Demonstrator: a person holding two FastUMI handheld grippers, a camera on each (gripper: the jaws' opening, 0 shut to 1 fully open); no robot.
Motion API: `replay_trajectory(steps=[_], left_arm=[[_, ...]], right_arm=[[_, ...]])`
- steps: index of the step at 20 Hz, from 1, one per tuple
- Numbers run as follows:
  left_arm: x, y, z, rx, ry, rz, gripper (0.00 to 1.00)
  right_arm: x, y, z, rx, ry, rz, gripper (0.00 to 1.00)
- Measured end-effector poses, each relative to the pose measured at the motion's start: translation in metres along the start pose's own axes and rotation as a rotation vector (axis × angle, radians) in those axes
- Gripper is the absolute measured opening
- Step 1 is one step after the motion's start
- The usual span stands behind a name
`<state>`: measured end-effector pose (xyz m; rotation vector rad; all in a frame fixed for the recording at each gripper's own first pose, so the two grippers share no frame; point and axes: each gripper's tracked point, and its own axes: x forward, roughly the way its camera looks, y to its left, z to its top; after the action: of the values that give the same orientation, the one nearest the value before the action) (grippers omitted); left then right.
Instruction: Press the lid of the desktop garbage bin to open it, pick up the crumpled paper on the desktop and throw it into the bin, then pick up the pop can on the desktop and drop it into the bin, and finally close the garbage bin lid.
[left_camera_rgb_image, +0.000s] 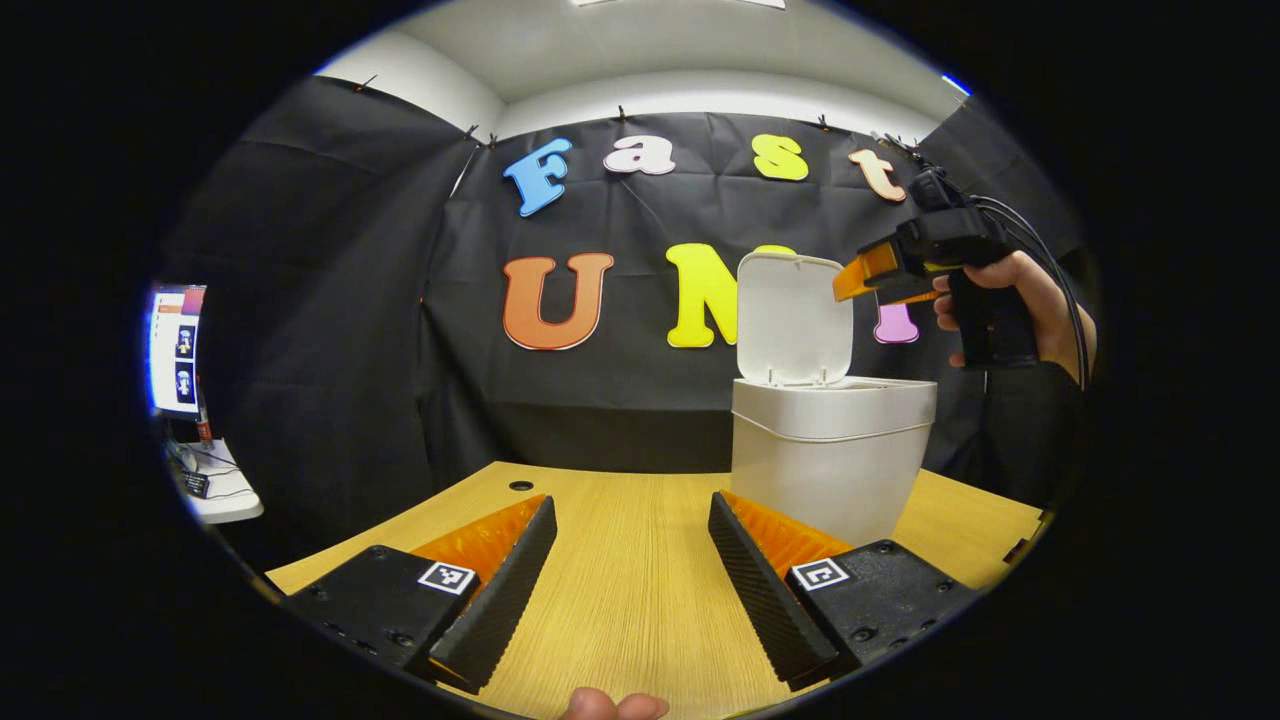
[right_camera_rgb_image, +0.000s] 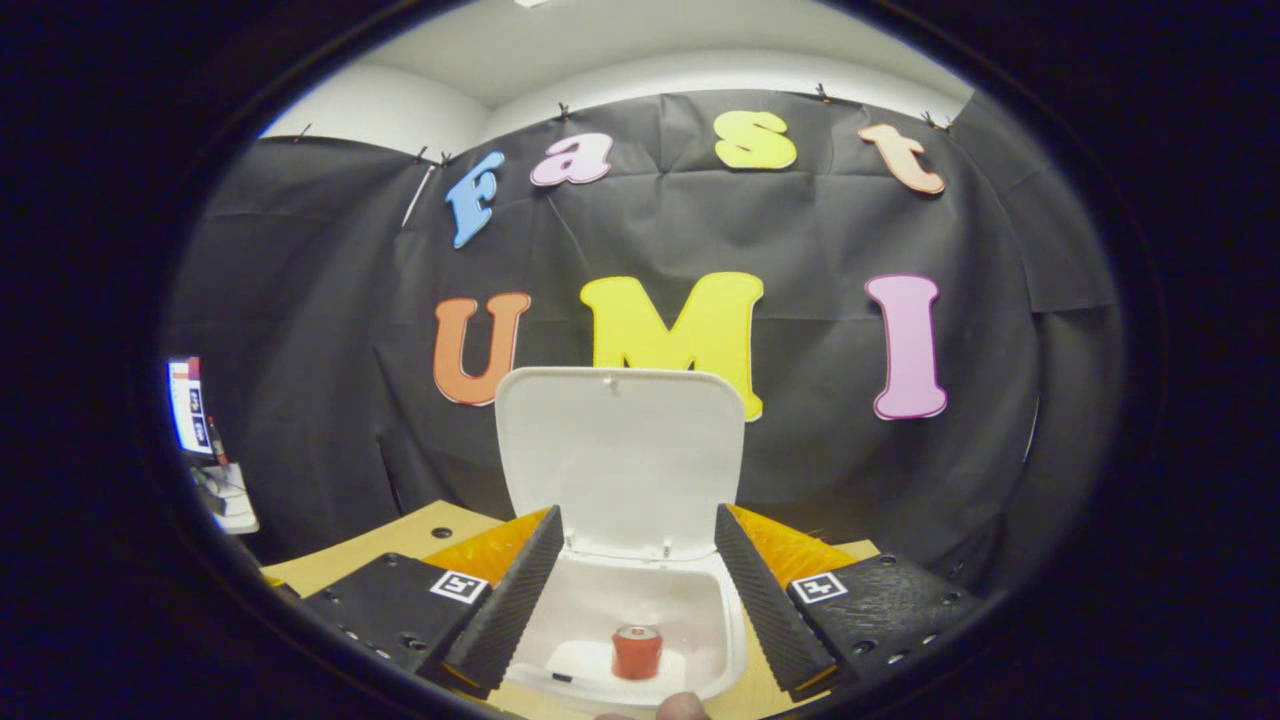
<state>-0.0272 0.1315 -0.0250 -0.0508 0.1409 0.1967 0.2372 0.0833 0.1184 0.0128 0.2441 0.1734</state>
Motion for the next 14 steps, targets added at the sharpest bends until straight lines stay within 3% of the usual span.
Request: replay_trajectory(steps=[4,14], left_arm=[[-0.001,-0.013,-0.003,-0.042,0.016,-0.046,0.98],[-0.001,-0.008,0.001,-0.008,-0.009,-0.025,0.99]], right_arm=[[-0.001,-0.010,0.038,-0.025,-0.046,-0.015,0.94],[0.044,0.014,0.111,-0.054,-0.077,0.024,0.94]])
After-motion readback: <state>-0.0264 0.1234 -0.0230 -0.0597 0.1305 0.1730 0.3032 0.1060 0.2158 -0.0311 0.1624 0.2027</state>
